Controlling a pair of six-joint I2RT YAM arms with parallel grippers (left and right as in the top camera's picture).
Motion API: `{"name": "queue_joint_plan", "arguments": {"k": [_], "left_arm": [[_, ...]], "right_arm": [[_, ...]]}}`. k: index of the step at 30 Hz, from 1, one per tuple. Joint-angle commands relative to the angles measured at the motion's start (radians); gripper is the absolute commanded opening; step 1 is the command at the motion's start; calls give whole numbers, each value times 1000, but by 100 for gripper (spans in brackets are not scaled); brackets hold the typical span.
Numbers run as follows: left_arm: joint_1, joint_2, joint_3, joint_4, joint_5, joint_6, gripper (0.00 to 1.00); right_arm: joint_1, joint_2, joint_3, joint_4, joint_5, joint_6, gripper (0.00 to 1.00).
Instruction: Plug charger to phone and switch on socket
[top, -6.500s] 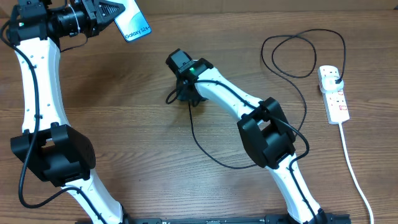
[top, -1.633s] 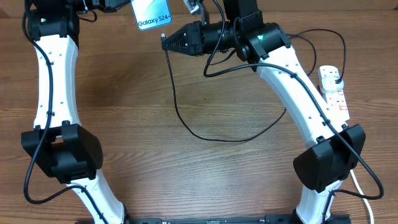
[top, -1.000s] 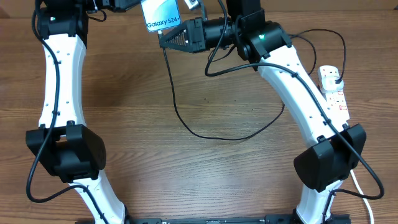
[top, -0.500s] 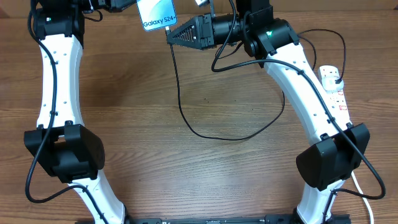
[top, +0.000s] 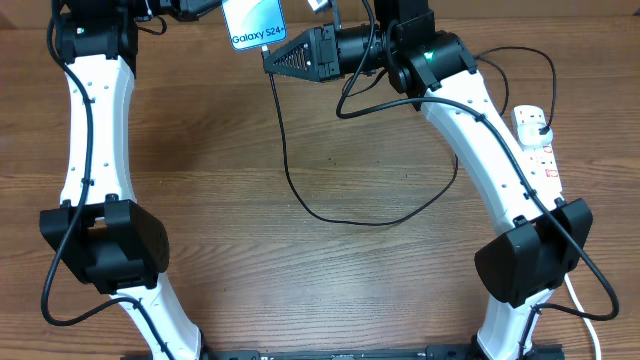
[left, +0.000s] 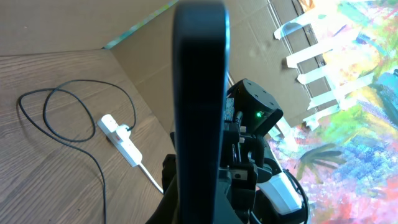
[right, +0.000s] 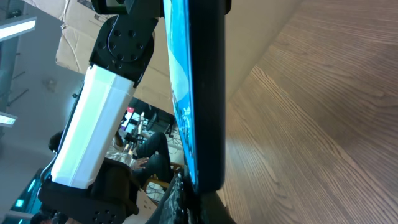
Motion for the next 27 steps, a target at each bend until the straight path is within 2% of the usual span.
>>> {"name": "queue_joint_plan", "arguments": {"k": [1, 27], "left_arm": [[-9, -17, 20, 8, 19, -11, 4], [-27, -17, 20, 19, 20, -21, 4]], "right_arm": [[7, 3, 14, 8, 2, 5, 4], [1, 3, 14, 35, 50, 26, 4]]}}
